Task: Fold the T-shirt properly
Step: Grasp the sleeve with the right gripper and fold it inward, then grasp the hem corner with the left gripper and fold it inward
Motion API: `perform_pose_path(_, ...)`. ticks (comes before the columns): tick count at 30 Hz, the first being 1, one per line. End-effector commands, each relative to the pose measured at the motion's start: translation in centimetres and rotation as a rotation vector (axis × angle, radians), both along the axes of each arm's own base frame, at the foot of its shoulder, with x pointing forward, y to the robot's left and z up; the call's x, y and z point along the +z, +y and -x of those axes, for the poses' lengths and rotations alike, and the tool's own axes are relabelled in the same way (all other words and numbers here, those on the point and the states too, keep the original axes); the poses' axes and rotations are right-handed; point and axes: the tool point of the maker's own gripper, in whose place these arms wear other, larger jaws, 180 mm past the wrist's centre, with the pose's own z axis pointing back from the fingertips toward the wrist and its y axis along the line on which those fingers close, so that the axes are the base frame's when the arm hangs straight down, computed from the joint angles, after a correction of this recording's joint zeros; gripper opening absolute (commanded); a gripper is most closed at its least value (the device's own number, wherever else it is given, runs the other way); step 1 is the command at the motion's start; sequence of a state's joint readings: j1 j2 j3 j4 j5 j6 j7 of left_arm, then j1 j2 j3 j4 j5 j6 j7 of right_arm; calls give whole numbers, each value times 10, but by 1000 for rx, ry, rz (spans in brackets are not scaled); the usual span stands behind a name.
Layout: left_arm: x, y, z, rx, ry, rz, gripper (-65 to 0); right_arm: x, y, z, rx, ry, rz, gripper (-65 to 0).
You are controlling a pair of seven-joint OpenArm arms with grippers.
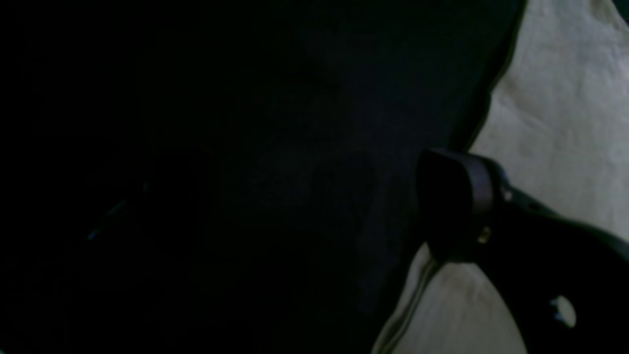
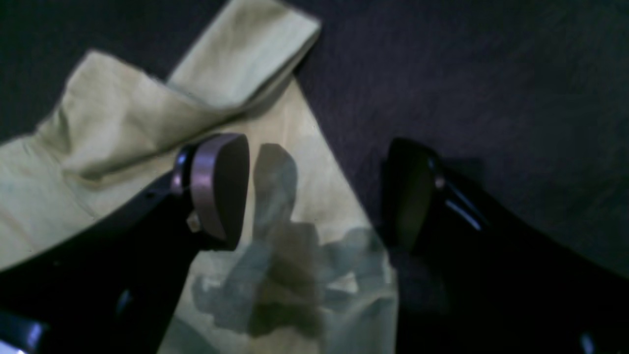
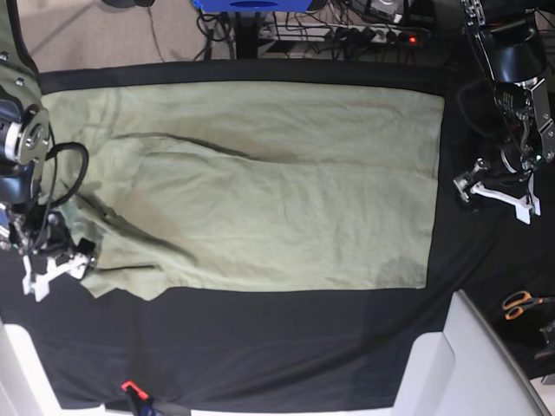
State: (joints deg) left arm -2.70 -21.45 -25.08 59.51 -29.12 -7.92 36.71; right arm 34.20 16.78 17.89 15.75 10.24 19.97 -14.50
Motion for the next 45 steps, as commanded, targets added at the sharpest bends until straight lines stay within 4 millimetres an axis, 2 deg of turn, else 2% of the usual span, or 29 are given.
perform_pose_path(1, 16, 10, -11, 0, -48, -26, 0, 17, -4, -17, -7, -56, 5, -230)
perform_pose_path(3, 16, 10, -11, 0, -48, -24, 0, 9, 9, -14, 4, -45, -12, -230)
perform_pose_path(5, 16, 10, -12, -1, -49, -25, 0, 7, 14, -13, 8, -42, -19, -230)
perform_pose_path(14, 17, 11, -11, 0, -47, -28, 0, 6, 16, -12, 11, -39, -22, -237)
perform_pose_path(22, 16, 10, -12, -1, -49, -25, 0, 7, 16, -13, 10, -43, -20, -507)
perform_pose_path(27, 17, 8, -15, 1, -56, -20, 0, 8, 16, -14, 10, -46, -19, -594)
perform_pose_path(30, 28, 8, -32, 4, -92, -16, 0, 8, 15, -14, 10, -48, -18, -650)
perform_pose_path(32, 33, 7, -42, 9, -110, -7, 0, 8, 15, -14, 10, -48, -18, -650)
perform_pose_path(37, 36, -5, -75, 35, -145, 63, 0, 8, 15, -14, 10, -48, -18, -650)
perform_pose_path(41, 22, -22, -91, 62, -122, 150, 0, 8, 15, -14, 10, -48, -18, -650)
perform_pose_path(45, 2, -61, -98, -44, -45, 162, 0, 8, 15, -14, 10, -48, -18, -650)
